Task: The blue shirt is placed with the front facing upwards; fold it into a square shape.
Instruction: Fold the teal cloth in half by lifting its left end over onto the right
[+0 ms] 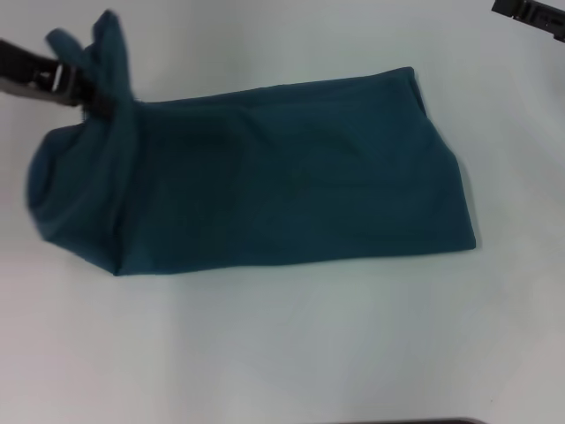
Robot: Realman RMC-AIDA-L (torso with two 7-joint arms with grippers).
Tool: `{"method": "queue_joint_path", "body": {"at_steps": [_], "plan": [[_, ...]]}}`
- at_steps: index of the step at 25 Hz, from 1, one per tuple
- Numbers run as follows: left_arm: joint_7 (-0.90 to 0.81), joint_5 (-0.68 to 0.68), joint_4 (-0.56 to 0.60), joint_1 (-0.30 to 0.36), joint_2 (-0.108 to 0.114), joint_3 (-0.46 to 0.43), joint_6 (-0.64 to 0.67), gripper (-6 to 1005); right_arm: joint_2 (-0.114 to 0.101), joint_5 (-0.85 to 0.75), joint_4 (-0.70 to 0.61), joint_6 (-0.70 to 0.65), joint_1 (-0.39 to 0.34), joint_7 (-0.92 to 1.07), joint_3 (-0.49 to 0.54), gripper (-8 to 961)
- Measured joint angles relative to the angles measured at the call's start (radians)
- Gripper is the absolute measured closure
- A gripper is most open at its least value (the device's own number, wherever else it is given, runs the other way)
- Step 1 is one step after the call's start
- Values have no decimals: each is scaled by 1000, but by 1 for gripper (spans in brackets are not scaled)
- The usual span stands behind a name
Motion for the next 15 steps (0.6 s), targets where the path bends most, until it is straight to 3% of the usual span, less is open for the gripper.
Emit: {"method": "queue_joint_path", "body": {"at_steps": [15], "plan": [[-98,-327,-5,-51,-26,-13,97,940,-21,-6,0,-34,1,2,-3,243]]}}
